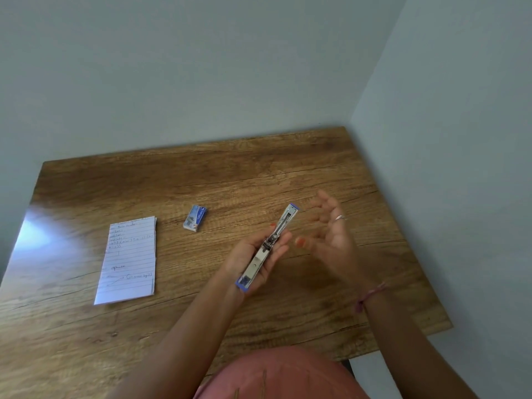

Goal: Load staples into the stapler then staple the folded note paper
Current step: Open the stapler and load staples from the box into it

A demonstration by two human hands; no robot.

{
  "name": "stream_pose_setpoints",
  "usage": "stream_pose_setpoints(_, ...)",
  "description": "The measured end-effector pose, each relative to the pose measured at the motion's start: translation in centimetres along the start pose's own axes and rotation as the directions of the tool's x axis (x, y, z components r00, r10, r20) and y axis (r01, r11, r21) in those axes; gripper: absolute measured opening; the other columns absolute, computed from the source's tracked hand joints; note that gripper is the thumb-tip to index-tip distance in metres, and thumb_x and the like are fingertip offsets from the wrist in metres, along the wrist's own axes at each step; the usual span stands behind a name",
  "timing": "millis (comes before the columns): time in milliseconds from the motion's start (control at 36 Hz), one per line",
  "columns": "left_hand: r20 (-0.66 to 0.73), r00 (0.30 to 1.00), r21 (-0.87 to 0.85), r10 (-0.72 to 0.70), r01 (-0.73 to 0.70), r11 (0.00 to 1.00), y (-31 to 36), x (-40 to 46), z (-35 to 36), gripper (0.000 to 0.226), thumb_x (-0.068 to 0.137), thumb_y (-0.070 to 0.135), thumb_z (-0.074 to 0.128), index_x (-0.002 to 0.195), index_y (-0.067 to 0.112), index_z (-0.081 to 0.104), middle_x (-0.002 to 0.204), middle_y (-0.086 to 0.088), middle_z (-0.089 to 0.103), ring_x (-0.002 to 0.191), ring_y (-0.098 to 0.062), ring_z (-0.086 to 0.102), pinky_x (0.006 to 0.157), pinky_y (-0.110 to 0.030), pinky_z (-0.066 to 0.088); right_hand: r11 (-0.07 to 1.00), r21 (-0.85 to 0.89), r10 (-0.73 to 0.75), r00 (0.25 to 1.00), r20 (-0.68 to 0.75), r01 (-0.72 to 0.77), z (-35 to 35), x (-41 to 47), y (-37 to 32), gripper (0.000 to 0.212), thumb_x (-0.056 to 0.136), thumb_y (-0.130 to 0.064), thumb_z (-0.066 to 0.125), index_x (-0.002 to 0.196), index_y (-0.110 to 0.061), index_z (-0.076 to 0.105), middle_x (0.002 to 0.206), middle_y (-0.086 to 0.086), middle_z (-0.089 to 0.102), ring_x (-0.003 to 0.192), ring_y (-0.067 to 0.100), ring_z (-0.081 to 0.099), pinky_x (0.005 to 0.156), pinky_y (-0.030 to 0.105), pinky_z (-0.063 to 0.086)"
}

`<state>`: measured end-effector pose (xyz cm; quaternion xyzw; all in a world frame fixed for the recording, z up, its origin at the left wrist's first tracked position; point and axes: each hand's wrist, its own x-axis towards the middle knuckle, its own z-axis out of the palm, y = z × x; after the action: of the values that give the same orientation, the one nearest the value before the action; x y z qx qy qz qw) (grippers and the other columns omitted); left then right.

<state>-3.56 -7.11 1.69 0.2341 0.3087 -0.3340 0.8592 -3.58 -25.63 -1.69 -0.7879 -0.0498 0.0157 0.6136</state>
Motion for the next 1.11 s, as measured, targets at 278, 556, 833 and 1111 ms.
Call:
stream_pose_setpoints(278, 0.058, 0.998, 0.013, 0.015, -0.016, 1.000, -1.2, 0.4, -0.6, 0.019, 0.080, 0.009, 0.067, 0.086, -0.005, 0.076, 0.094, -0.022, 0.074, 0.074, -0.020, 0.075, 0.056, -0.026, 0.060, 0.934, 0.284, 0.192, 0.975, 0.114, -0.217, 4.8, 0.0, 0.8, 0.114, 0.068, -0.040, 0.085, 0.148, -0.045, 0.004, 0.139, -0.014, 0.053, 0.124, 0.012, 0.056, 0.098, 0.033, 0.049)
stream_pose_setpoints(556, 0.048, 0.999, 0.019, 0.021, -0.022, 1.000, -1.2, 1.1, -1.2, 0.025, 0.079, 0.010, 0.067, 0.093, -0.009, 0.073, 0.094, -0.023, 0.073, 0.076, -0.024, 0.075, 0.063, -0.028, 0.061, 0.778, 0.547, 0.308, 0.947, 0.097, -0.309, 5.4, -0.2, 0.1, 0.064, 0.089, -0.023, 0.063, 0.142, -0.021, 0.029, 0.124, 0.008, 0.066, 0.120, 0.029, 0.058, 0.107, 0.049, 0.041)
stream_pose_setpoints(833, 0.065, 0.998, 0.023, -0.004, 0.003, 1.000, -1.3, 1.2, -1.2, 0.031, 0.078, 0.011, 0.068, 0.103, -0.007, 0.071, 0.098, -0.022, 0.073, 0.079, -0.023, 0.075, 0.074, -0.030, 0.057, 0.655, 0.662, 0.347, 0.923, 0.164, -0.364, 5.1, -0.2, 0.0, 0.027, 0.095, -0.013, 0.052, 0.122, -0.014, 0.047, 0.122, 0.016, 0.066, 0.110, 0.030, 0.064, 0.089, 0.036, 0.054)
stream_pose_setpoints(1111, 0.050, 0.999, -0.087, 0.000, 0.005, 0.996, -1.1, 1.1, -1.3, 0.021, 0.081, 0.011, 0.065, 0.086, -0.006, 0.076, 0.094, -0.020, 0.073, 0.070, -0.021, 0.075, 0.066, -0.030, 0.058, 0.863, 0.371, 0.218, 0.915, 0.338, -0.343, 4.8, -1.5, 1.1, 0.102, 0.071, -0.020, 0.083, 0.142, -0.045, 0.014, 0.139, -0.012, 0.054, 0.127, 0.010, 0.051, 0.096, 0.030, 0.049)
